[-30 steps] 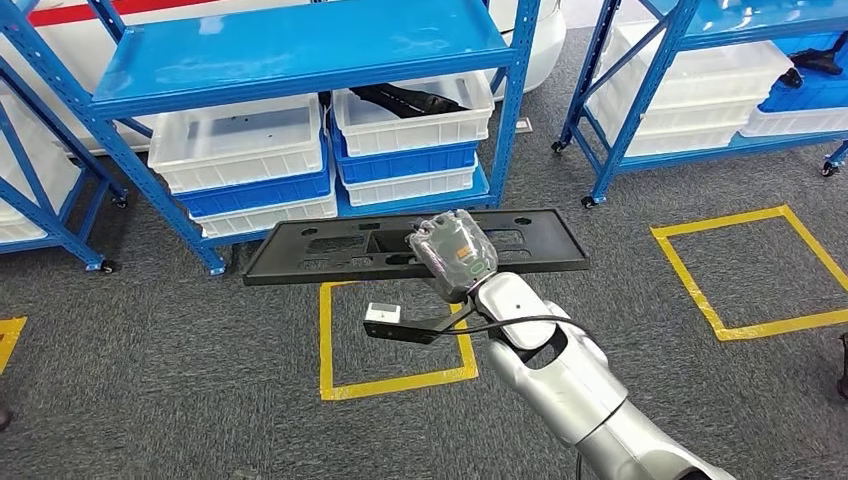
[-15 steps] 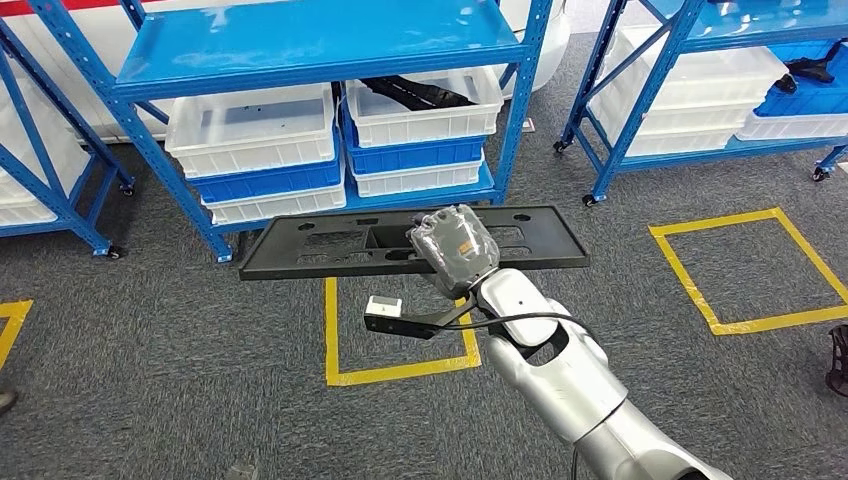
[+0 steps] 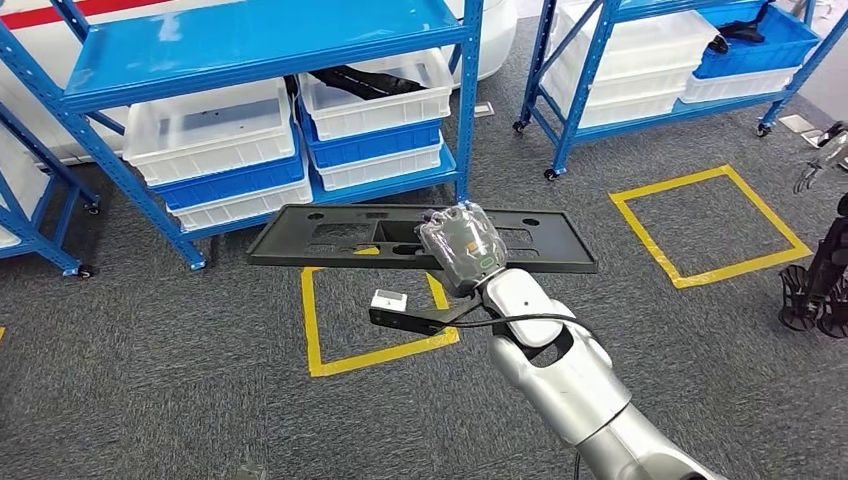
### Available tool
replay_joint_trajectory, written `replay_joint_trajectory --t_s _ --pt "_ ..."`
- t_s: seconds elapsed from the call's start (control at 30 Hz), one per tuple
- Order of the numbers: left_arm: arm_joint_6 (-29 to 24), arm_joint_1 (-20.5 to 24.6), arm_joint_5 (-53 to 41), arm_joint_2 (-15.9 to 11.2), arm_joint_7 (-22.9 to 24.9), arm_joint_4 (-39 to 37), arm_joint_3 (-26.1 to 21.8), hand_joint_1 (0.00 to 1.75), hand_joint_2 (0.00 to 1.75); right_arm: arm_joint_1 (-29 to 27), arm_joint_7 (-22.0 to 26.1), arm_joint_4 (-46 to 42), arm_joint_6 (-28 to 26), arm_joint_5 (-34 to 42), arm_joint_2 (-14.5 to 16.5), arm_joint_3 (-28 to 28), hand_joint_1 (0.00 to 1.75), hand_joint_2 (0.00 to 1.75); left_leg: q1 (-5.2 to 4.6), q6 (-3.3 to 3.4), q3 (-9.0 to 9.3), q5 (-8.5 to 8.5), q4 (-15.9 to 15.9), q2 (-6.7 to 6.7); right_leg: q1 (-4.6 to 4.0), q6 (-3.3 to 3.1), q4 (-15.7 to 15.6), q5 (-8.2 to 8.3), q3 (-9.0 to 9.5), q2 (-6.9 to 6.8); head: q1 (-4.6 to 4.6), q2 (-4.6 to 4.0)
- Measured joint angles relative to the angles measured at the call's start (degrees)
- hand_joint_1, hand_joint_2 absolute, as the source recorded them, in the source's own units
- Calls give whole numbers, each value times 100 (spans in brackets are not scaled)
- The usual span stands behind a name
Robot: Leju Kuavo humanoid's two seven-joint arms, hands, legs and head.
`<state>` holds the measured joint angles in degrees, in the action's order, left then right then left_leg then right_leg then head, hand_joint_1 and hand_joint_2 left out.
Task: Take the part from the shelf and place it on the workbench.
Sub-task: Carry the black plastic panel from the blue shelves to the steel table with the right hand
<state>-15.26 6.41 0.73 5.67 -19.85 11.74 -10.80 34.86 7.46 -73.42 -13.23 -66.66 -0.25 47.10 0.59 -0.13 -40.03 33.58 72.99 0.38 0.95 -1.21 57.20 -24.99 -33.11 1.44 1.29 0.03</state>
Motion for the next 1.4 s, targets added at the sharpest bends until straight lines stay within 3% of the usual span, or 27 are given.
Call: replay_joint_trajectory --t_s 0.03,0.07,0.13,0.2,0.23,0.3,0.37,0.4,0.47,0.53,0.57,0.6,0.67,0.73,0.77,0.83,0.9,0.97,1.03,1.07,1.1,1.13,1.2,1.27,1.33,1.37,1.4 --pt "3 0 -2 0 1 0 0 0 175 -13 -4 -1 4 -4 -1 -1 175 175 3 11 48 -52 -23 -10 -7 6 2 29 -30 60 -1 0" --pt "5 0 -3 0 1 1 0 0 175 -22 -8 -3 9 -9 1 -3 175 175 3 35 206 -195 -265 -39 -13 17 2 55 -52 126 1 0" --pt "8 1 -5 -11 1 1 -1 0 175 -25 -12 -14 16 -17 13 -9 175 175 10 130 677 -513 -1065 -287 -23 51 2 108 -87 253 -5 1" --pt "9 -1 -5 -28 3 1 -2 0 175 -14 -19 -28 21 -26 32 -13 175 175 1 212 931 -626 -1533 -505 -11 111 5 161 -136 369 -1 1" --pt "9 0 -5 -35 5 1 -2 0 175 -9 -22 -34 26 -29 37 -14 175 175 -7 231 942 -613 -1568 -510 -1 157 2 191 -166 428 6 1" --pt "9 4 -7 -32 9 2 -2 0 175 -8 -25 -43 35 -34 41 -17 175 175 -26 257 939 -647 -1605 -402 3 238 -23 252 -212 538 26 1" --pt "9 16 -10 -23 9 2 -2 0 175 -1 -24 -48 38 -39 38 -27 175 175 0 285 941 -723 -1690 -272 -36 250 56 212 -297 414 15 1" --pt "9 20 -12 -20 10 2 -2 0 175 8 -24 -52 38 -41 38 -31 175 175 10 302 930 -760 -1724 -199 -47 235 235 101 -397 269 1 1" --pt "9 18 -14 -18 12 2 -2 0 175 19 -23 -60 39 -44 39 -35 175 175 4 334 876 -811 -1745 -38 -29 214 934 -265 -721 -3 -26 1" --pt "9 8 -14 -18 14 2 -3 0 175 -3 -23 -61 40 -44 33 -35 175 175 -4 332 818 -845 -1739 131 10 269 1604 -529 -975 -68 -43 1" --pt "9 6 -14 -18 14 2 -3 0 175 -17 -23 -61 41 -44 28 -35 175 175 -5 320 795 -860 -1736 212 26 322 1659 -543 -952 -85 -47 1" --pt "9 6 -14 -17 14 2 -3 0 175 -26 -23 -61 42 -44 24 -35 175 175 -4 308 781 -871 -1733 292 42 385 1452 -474 -790 -123 -53 1" --pt "9 10 -14 -16 14 2 -2 0 175 -25 -23 -62 42 -44 25 -35 175 175 -13 272 768 -876 -1712 434 61 471 606 -261 -263 -334 -58 1" --pt "9 18 -14 -18 13 2 -2 0 175 -16 -24 -64 42 -44 33 -36 175 175 -44 209 746 -873 -1675 542 40 422 54 -137 52 -491 -55 1" --pt "9 23 -14 -20 13 3 -2 0 175 -15 -24 -65 41 -44 34 -39 175 175 -56 173 736 -878 -1663 589 22 365 -6 -125 64 -490 -49 1" --pt "9 32 -14 -20 14 4 -2 0 175 -18 -25 -66 41 -44 31 -50 175 175 -34 104 720 -886 -1648 662 33 260 -12 -64 24 -354 -43 1" --pt "9 37 -14 -20 13 6 -2 0 175 -10 -25 -71 41 -44 37 -57 175 175 15 36 640 -708 -1461 471 62 166 -26 -7 -10 -237 -38 1" --pt "8 26 -14 -20 13 7 -2 0 175 -3 -25 -76 42 -44 56 -57 175 175 41 -10 370 -262 -795 124 67 89 -29 44 -60 -123 -28 1" --pt "6 8 -14 -20 15 7 -2 0 175 -17 -25 -75 44 -44 68 -56 175 175 45 -23 66 79 -54 -17 42 46 -25 84 -113 7 -28 1" --pt "4 2 -14 -20 17 7 -2 0 175 -26 -25 -75 48 -44 68 -55 175 175 45 -15 31 81 59 -30 31 44 -22 100 -132 81 -26 0" --pt "1 -1 -15 -20 20 7 -2 0 175 -32 -25 -74 52 -45 68 -55 175 175 46 3 104 -22 -44 -45 24 49 -19 118 -146 161 -27 0" --pt "-3 -2 -20 -20 22 7 -2 0 175 -33 -25 -75 57 -45 70 -55 175 175 46 31 279 -205 -355 -88 20 58 -16 135 -154 242 -26 1" --pt "-13 -3 -38 -31 29 7 -2 0 175 -20 -25 -76 67 -46 78 -56 175 175 55 111 703 -536 -1147 -386 8 92 -11 170 -173 383 -31 1" --pt "-25 -4 -60 -45 40 7 -2 0 175 -4 -25 -79 87 -47 86 -57 175 175 50 163 896 -623 -1546 -617 19 157 -8 217 -228 509 -23 1" --pt "-32 -2 -71 -44 51 8 -3 0 175 3 -25 -85 111 -46 81 -67 175 175 33 190 909 -637 -1611 -524 31 251 -28 279 -295 641 -8 1" --pt "-31 3 -73 -39 55 9 -3 0 175 6 -25 -89 117 -45 73 -78 175 175 35 208 916 -673 -1647 -439 22 279 -3 282 -342 599 -9 1" --pt "-30 5 -77 -35 55 10 -3 0 175 19 -25 -91 119 -44 65 -93 175 175 38 234 920 -711 -1684 -351 2 284 101 230 -418 468 -21 0"
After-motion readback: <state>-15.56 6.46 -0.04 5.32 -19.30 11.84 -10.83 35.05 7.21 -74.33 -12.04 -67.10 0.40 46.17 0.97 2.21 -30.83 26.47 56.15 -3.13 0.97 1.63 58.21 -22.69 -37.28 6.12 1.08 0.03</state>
